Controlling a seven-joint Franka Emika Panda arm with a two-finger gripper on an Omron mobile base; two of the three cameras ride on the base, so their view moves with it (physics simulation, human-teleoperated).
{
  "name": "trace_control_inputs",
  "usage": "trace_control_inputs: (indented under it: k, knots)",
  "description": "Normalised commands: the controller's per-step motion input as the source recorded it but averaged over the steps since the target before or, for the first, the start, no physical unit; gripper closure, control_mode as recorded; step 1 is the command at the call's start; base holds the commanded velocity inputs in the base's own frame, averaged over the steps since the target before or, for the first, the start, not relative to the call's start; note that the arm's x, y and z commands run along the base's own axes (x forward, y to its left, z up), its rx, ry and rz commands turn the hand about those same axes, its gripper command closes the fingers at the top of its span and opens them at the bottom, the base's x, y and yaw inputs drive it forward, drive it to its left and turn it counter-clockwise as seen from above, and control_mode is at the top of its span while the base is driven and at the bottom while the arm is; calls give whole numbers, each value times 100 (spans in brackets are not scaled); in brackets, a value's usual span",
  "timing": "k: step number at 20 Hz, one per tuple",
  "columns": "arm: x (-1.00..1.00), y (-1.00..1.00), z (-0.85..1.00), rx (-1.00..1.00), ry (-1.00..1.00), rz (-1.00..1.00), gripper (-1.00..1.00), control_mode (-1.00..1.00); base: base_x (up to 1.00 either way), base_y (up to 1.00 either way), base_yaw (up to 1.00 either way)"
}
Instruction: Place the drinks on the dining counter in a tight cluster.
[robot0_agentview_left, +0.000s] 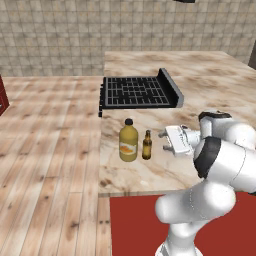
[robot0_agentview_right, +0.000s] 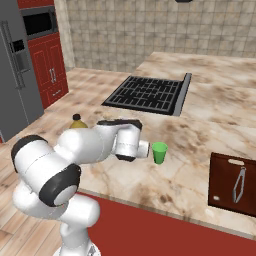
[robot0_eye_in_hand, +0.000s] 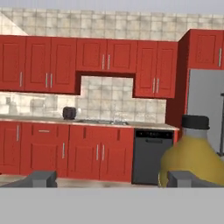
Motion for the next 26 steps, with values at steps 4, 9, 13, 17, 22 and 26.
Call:
trace_control_inputs:
  k: [4,9,13,17,22,26]
  knots:
    - [-49,0,23,0,5,0,-100,-100,0,0,0]
    - [-43,6,16,0,12,0,-100,-100,0,0,0]
    - [-41,0,12,0,12,0,-100,-100,0,0,0]
    - [-40,0,12,-2,8,0,-100,-100,0,0,0]
    - [-16,0,6,-1,2,0,-100,-100,0,0,0]
    - [0,0,0,0,0,0,-100,100,0,0,0]
